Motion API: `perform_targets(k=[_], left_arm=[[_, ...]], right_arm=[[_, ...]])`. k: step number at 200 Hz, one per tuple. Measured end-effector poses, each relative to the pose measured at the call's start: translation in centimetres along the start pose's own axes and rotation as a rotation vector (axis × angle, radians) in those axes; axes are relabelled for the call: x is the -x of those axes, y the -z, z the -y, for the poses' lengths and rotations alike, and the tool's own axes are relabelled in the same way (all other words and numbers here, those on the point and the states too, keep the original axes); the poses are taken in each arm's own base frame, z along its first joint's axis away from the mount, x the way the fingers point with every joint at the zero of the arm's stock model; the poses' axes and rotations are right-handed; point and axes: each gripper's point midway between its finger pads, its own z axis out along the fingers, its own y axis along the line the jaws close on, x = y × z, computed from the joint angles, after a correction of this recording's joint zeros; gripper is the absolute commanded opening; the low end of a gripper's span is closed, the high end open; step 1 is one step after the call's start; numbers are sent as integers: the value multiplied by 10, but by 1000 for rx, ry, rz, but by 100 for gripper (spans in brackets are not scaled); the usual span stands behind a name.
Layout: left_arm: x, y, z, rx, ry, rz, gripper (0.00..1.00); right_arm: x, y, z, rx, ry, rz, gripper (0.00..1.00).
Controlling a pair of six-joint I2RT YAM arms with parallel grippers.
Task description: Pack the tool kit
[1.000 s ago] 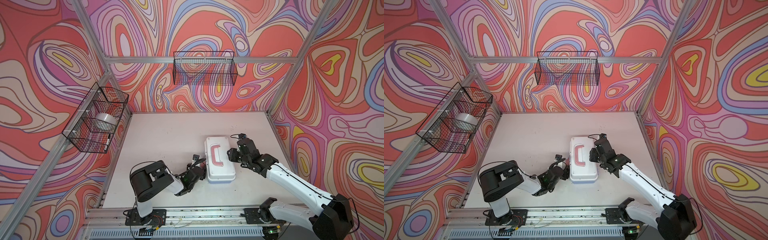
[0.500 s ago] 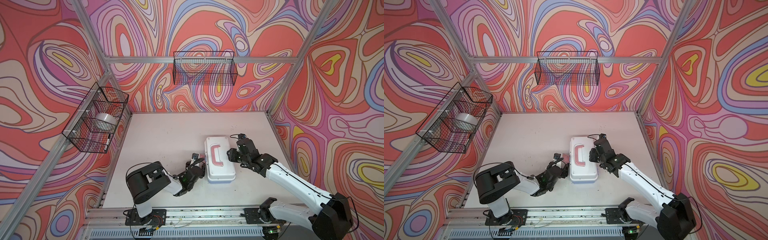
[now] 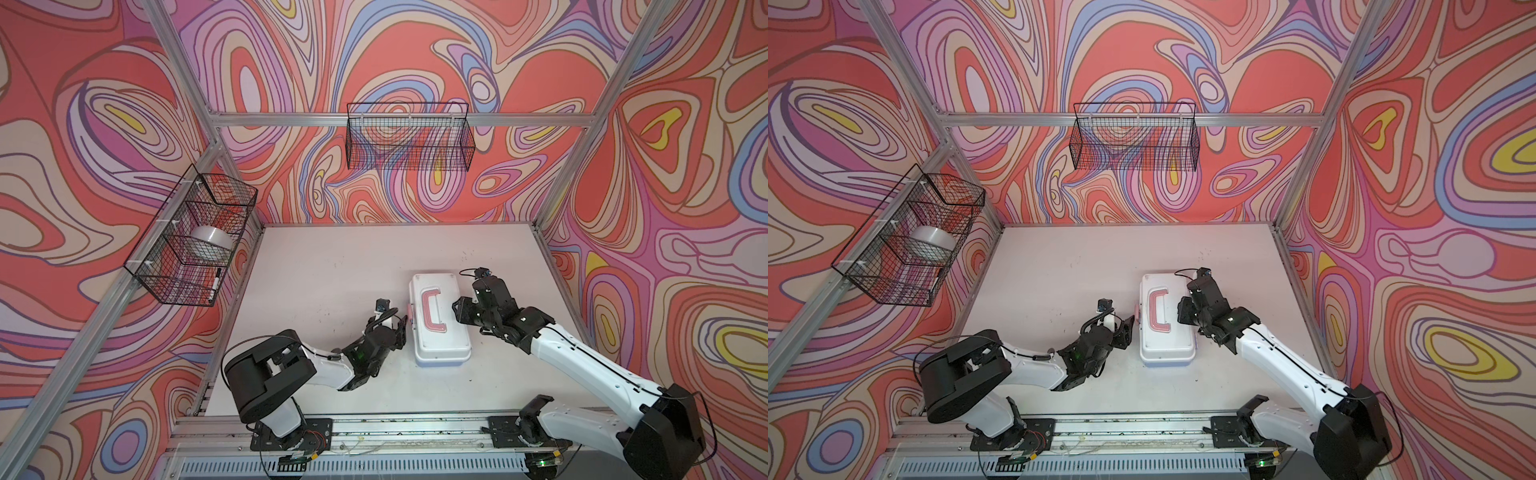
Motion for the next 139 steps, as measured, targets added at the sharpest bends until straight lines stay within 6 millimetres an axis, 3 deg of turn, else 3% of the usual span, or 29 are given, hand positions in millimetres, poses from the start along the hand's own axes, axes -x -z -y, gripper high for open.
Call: perform_targets(k=[55, 105, 139], left_arm=[[-5, -3, 15, -81, 43, -61, 36], [-16, -6, 15, -101, 83, -113, 38], [-14, -10, 14, -86, 107, -125, 39]], right_arm=[[0, -2, -1, 6, -2, 0, 41], [0, -2, -2, 9, -2, 3, 40], [2, -3, -2, 10, -3, 8, 40]])
